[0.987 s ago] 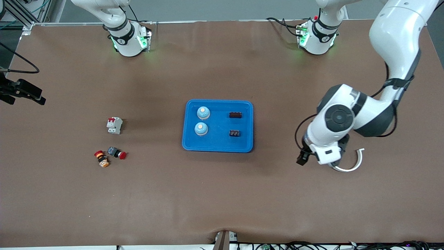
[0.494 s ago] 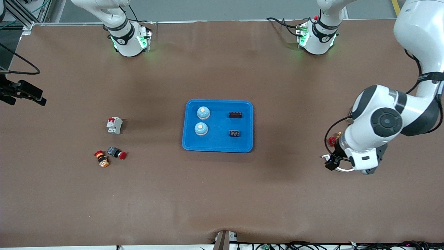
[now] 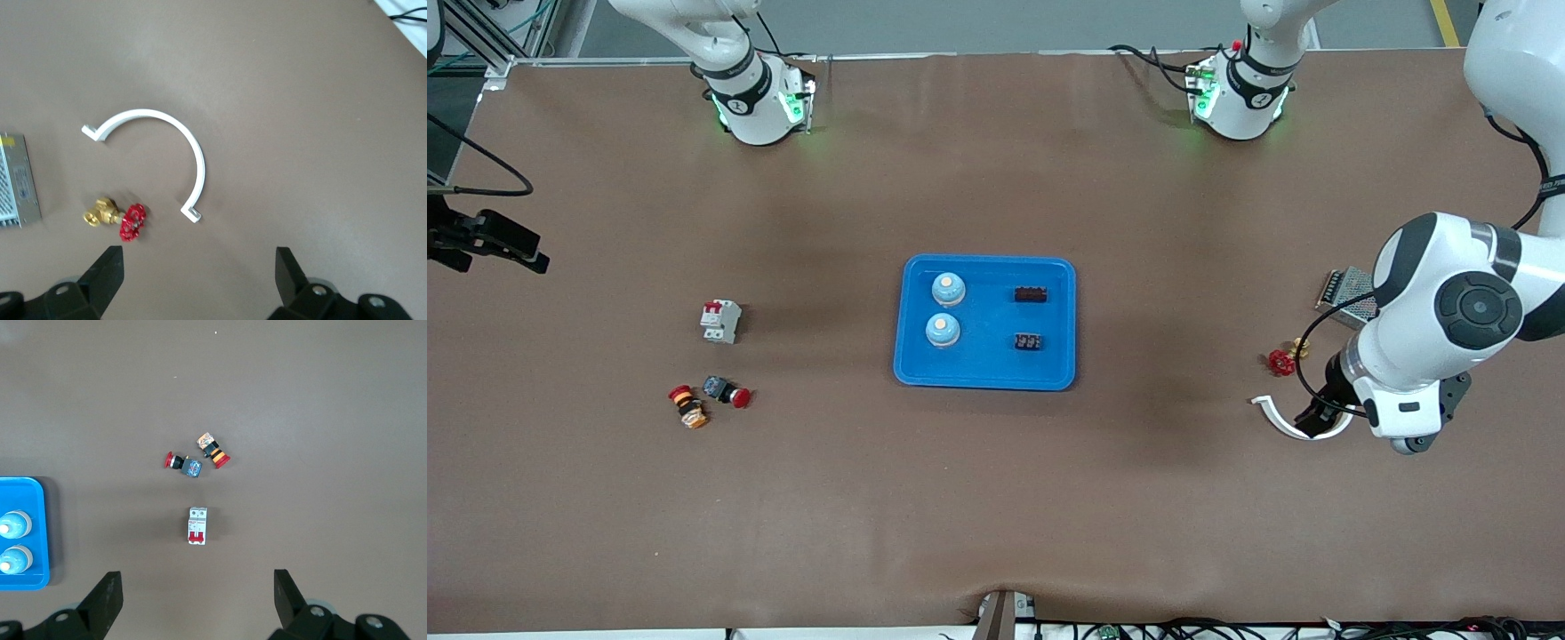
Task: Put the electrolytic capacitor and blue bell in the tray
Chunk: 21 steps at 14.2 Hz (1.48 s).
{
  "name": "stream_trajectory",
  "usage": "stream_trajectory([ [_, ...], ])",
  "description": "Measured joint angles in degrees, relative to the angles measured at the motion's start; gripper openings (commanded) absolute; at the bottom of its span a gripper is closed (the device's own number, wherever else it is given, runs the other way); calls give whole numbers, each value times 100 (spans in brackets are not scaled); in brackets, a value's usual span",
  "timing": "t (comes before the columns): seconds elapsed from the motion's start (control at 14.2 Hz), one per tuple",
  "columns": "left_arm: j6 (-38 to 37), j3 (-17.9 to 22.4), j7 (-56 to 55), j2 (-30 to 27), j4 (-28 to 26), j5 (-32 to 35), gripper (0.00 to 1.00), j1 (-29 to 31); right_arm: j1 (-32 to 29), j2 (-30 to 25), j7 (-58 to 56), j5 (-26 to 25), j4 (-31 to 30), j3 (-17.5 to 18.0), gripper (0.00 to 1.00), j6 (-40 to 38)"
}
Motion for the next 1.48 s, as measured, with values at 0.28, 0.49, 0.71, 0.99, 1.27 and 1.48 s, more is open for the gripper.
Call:
stream_trajectory([
  [0.28, -147, 522, 893, -439, 19, -731, 100, -233, 0, 0, 0, 0, 0, -1, 100, 0],
  [0.49, -294, 1797, 1949, -1113, 43, -1808, 100, -941, 0, 1, 0, 0, 0, -1, 100, 0],
  [0.71, -693, 3007, 2832, -1693, 47, -2697, 100, -1689, -1, 4, 0, 0, 0, -2, 100, 0],
  [0.99, -1023, 3733, 3616, -2063, 46, -3056, 100, -2153, -1, 4, 0, 0, 0, -3, 100, 0],
  [1.27, -1294, 4122, 4248, -2246, 46, -3063, 100, -2603, -1, 4, 0, 0, 1, -3, 100, 0],
  [1.48, -1404, 4146, 4330, -2461, 45, -3194, 100, -2788, -1, 3, 0, 0, 1, -4, 100, 0],
])
